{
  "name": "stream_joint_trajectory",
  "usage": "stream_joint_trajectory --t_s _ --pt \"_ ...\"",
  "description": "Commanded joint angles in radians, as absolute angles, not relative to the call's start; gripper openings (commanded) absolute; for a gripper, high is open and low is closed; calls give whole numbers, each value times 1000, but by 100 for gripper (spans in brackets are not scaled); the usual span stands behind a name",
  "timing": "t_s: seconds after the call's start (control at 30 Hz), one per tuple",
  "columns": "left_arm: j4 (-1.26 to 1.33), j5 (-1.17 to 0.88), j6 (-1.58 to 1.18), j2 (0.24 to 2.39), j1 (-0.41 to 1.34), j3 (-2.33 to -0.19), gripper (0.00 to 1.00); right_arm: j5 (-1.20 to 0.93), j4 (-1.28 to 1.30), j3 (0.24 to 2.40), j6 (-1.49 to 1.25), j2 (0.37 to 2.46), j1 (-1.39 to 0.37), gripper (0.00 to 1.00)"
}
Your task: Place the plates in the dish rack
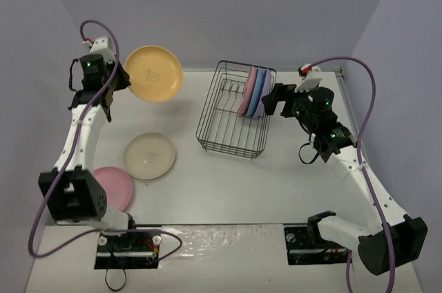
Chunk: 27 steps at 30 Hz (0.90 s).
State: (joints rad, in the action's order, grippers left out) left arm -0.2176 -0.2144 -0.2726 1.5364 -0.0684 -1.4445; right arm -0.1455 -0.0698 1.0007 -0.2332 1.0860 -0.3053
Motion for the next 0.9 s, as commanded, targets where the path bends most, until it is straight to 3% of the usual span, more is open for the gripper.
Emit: stream_joint_trajectory --t_s 0.0,0.2,0.37,0.67,0.77,0.87 --pt "-67 -90 -438 1259 13 -1309 0 -216 -228 1085 -198 1162 -439 100" --pt "-30 32 -546 1126 164 -1161 0 -131 -333 1200 -338 1316 -545 99" --pt "74 -17 -633 1088 189 -1073 0 -219 -469 1186 -437 1359 -568 97" --pt "145 -185 -659 1071 229 -1029 0 -241 -436 1264 -447 1475 -621 86" --pt "156 -189 -655 1051 239 -1015 0 -214 -426 1275 -455 1495 -630 74" --pt "137 -177 -639 1031 240 -1010 0 -127 -405 1282 -450 1498 -643 53"
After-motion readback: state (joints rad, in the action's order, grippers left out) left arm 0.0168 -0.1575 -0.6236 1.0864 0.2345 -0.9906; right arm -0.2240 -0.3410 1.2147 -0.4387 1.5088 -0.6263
